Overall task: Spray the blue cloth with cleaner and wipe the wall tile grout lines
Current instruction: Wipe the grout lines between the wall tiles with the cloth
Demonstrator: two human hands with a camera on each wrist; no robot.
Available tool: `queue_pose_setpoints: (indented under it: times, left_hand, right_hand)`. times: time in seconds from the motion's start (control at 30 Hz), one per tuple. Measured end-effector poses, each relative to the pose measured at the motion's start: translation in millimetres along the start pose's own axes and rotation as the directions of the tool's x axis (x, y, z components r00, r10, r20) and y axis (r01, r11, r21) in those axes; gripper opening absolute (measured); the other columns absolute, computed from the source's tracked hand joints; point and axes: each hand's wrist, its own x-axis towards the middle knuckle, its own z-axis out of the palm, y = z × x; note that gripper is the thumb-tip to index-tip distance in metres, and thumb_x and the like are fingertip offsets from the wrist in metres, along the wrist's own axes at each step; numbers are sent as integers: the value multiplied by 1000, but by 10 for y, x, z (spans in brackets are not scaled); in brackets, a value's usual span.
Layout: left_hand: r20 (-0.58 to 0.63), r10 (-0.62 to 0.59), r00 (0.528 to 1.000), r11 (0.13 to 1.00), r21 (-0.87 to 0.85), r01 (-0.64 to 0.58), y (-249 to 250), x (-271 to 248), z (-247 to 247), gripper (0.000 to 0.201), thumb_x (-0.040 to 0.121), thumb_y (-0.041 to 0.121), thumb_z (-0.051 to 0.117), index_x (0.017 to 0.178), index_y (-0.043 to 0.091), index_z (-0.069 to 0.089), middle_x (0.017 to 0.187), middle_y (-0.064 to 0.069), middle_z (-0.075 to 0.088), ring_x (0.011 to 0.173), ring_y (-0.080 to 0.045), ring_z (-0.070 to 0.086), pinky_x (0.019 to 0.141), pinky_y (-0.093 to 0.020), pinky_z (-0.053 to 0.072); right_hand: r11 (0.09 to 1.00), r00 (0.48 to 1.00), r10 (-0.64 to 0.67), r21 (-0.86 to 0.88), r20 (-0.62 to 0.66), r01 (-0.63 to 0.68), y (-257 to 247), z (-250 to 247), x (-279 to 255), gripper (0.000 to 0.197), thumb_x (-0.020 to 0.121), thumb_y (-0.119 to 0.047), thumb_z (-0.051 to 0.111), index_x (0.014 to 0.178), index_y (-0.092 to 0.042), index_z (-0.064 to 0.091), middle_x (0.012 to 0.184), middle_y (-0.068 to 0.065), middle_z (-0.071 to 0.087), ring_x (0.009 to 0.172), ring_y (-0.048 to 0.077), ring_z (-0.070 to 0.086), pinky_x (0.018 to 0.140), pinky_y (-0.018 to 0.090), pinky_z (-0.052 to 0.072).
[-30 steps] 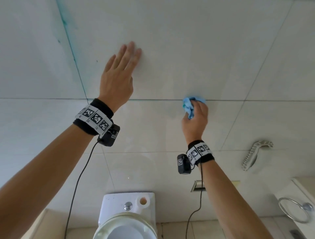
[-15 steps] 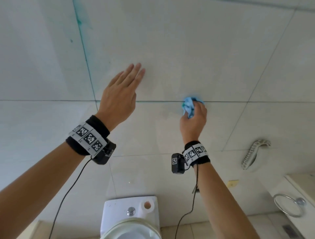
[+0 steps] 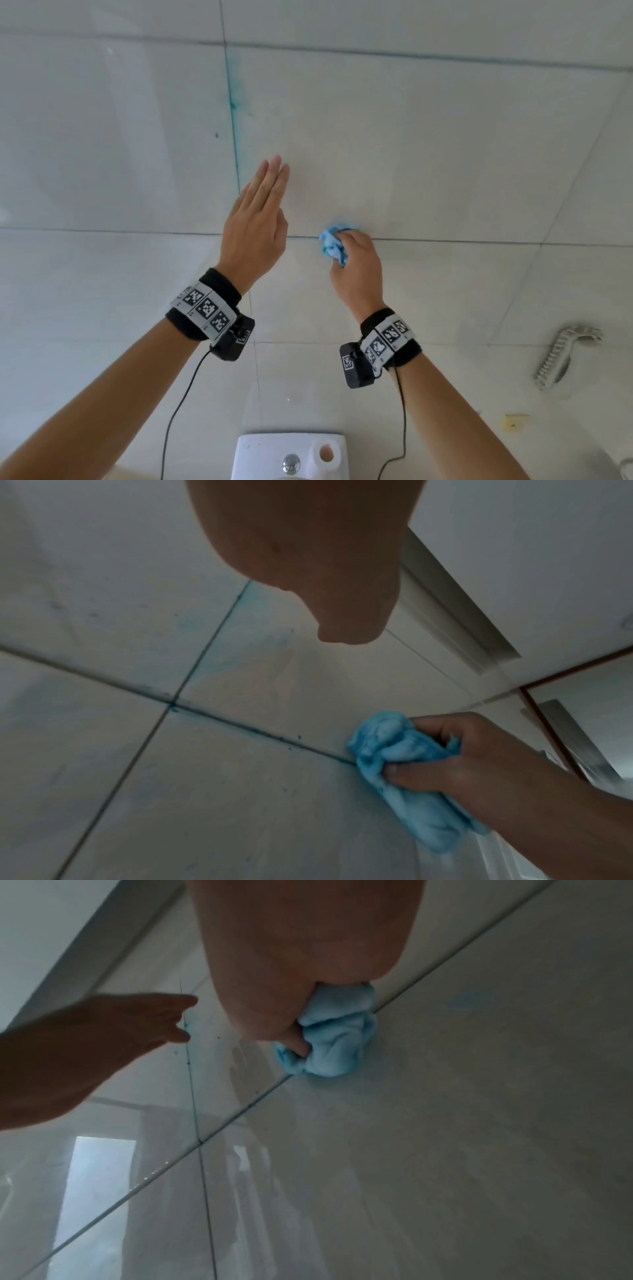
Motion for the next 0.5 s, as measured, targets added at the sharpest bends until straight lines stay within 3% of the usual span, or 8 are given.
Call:
queue_pose_setpoints:
  times: [0.07,0.13,0.27,0.4,0.5]
  left_hand:
    - [-15,-39,999,999,-11,39,-85,-8,-91,71,102,3,45,166,11,16,174,-3,10,161,-16,7,128,-42,24]
    - [-30,-64,997,998,-11,64,-211,3,-196,71,101,1,42,166,11,15,174,-4,10,161,-16,6,129,-42,23]
    - [-70,-119,990,992,41,122,-597,102,-517,70,101,0,37,166,10,13,174,-6,10,161,-17,5,129,-41,22]
    - [-76,-132,988,985,98,139,-902,363,-741,82,92,-9,40,166,11,10,175,-5,7,161,-18,3,130,-39,20]
    - [-82,-134,988,981,133,144,-1105,655,-867,92,85,-12,41,167,13,7,175,-3,4,161,-18,1,130,-39,19]
  right_hand:
    - [999,999,-1,48,-32,3,-108,-53,97,45,82,8,68,124,-8,70,126,3,63,119,14,54,102,18,44]
    - [998,994,-18,64,-111,25,-240,-88,270,45,82,8,69,125,-6,69,126,4,62,121,17,54,102,16,43]
    - [991,972,-103,64,-209,119,-654,-62,854,47,84,8,67,129,-4,67,130,6,63,126,23,55,106,2,28]
    - [976,930,-194,33,-311,215,-1137,-100,1516,48,83,5,63,131,-2,65,133,11,65,126,30,57,106,14,35]
    - [958,887,-271,-15,-374,287,-1503,-185,2097,47,84,3,63,131,-3,64,134,10,64,126,29,57,103,16,37]
